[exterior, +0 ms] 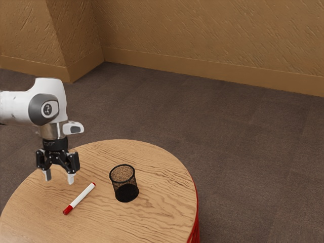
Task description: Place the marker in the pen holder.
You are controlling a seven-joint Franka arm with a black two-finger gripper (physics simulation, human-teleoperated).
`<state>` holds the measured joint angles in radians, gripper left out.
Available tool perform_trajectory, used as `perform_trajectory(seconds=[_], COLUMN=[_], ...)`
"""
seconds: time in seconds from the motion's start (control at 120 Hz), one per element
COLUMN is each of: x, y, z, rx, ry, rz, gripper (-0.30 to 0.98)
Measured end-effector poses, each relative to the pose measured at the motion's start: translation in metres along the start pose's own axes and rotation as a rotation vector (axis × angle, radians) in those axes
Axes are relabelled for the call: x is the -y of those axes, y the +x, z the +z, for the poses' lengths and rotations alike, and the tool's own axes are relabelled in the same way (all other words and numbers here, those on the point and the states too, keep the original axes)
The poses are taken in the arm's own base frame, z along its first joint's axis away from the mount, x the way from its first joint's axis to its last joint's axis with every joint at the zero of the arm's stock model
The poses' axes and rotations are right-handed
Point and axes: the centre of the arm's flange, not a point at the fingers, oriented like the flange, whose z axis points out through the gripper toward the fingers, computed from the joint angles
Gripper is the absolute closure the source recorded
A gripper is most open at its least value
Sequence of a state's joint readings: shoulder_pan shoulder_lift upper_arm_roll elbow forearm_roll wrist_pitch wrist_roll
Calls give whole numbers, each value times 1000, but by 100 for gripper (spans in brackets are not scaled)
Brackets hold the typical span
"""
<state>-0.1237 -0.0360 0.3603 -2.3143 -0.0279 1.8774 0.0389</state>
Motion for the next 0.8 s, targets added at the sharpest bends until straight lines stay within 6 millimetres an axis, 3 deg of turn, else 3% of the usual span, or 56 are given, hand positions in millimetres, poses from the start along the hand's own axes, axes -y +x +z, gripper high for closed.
perform_trajectory(seconds=[0.075, 0.2, 0.35, 0.458, 0.558, 0.717, 0.8], x=[-6, -15, -15, -47, -71, -61, -55], y=[10, -7, -7, -3, -11, -14, -15], z=[10, 39, 69, 73, 85, 77, 83], rx=[-36, -112, -167, -205, -208, -245, -230], ry=[18, 11, 23, 53, 69, 62, 65], rz=[13, 48, 63, 141, 208, 204, 196], gripper=[4, 6, 7, 7, 9, 14, 16])
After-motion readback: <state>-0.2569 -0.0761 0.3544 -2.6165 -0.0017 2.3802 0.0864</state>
